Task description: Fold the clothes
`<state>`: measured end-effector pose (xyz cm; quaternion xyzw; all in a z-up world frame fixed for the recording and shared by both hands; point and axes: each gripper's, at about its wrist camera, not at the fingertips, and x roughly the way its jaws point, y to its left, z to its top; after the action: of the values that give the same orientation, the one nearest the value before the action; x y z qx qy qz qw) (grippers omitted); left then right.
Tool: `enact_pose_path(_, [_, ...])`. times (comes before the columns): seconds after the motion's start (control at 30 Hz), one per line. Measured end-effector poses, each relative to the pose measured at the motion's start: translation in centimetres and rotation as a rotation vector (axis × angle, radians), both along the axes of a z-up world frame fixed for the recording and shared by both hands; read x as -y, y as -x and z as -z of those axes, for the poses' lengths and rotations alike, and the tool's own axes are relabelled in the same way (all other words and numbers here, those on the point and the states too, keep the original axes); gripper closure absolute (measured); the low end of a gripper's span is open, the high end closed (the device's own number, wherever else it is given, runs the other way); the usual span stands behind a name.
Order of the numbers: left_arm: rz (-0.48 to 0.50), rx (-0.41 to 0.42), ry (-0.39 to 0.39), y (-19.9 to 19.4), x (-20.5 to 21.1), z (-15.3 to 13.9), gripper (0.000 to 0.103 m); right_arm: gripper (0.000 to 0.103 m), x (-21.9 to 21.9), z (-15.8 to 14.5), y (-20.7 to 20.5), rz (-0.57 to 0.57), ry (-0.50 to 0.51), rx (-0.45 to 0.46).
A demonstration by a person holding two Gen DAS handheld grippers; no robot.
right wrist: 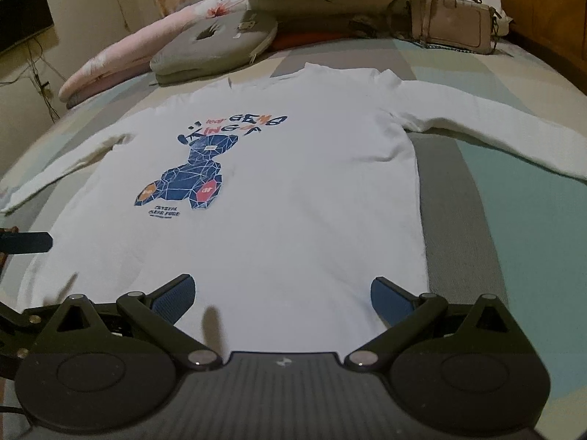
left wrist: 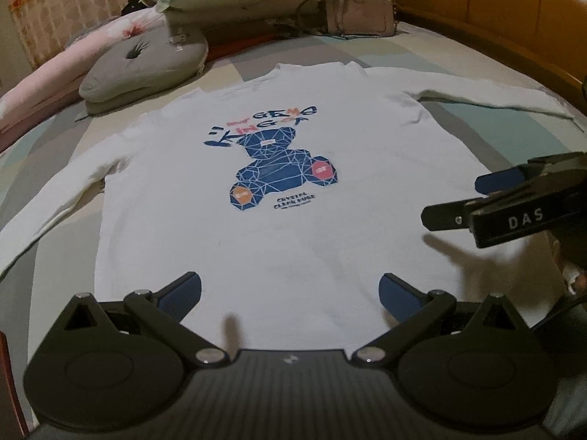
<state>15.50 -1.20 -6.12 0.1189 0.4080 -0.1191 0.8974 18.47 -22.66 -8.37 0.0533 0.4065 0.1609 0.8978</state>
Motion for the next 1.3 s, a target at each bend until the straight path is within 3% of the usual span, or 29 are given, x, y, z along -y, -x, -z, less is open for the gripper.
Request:
enact_pose_path(0.23, [-0.020,-0.069,-0.029,-0.3,-0.2,2.2,0.001,0.000,0.2,-0.3,0.9,0.002,0.006,0.004])
enact_pose_path(0.33, [-0.034,-0.087,0.003,0.1,-0.8,2.5,0.001,0.000,0.6,-0.4,1.4,0.007,-0.008,-0.001])
enact_pose_path(0.63, [-0.019,0.000,0.042,0.8,-0.9,-0.1,0.001,0.000,3.1,-1.3,2.4,0.047,-0.084,0.041])
enact_pose_path(0.87, [0.018,0.012,0.076,0.7,-0.6,-0.5,0.001,0.000,9.7,-1.9,1.1,0.189,-0.262,0.062])
enact_pose_path(1.3, [0.063,0.011,0.098,-0.7,1.0,-0.6,0.001,0.000,24.0,-0.2,-2.3,0.495,-0.394,0.149])
